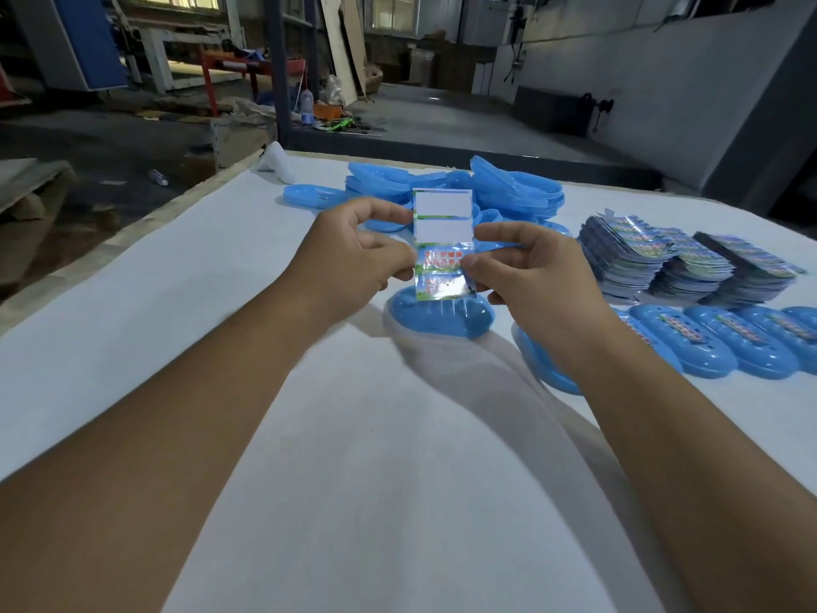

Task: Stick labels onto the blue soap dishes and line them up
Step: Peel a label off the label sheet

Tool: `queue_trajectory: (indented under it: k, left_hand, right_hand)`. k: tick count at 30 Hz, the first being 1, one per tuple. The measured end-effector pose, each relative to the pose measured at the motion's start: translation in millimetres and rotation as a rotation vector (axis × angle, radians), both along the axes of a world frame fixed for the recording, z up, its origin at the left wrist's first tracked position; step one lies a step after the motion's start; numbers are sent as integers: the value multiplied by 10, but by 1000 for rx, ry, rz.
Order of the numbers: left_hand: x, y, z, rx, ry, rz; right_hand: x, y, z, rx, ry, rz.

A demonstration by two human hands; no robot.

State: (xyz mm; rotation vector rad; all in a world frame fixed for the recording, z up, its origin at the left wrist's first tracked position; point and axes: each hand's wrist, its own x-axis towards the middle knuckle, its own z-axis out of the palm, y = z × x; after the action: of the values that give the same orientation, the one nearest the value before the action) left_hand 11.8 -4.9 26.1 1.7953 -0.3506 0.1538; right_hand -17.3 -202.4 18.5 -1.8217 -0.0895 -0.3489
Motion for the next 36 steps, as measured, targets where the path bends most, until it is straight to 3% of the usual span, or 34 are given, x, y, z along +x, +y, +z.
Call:
queue_trajectory:
  k: [25,31,36]
  left_hand:
    - [-85,-30,46,51,-32,-11]
    - [-80,-23,44,68,-46,-29]
    - [-100,-35,33,40,-69,-88]
  right_hand:
    - [20,-11,9,-1,29,-45]
    - [19,-8,6,-34,25,-77]
    - [1,28,0,-199,-48,-141]
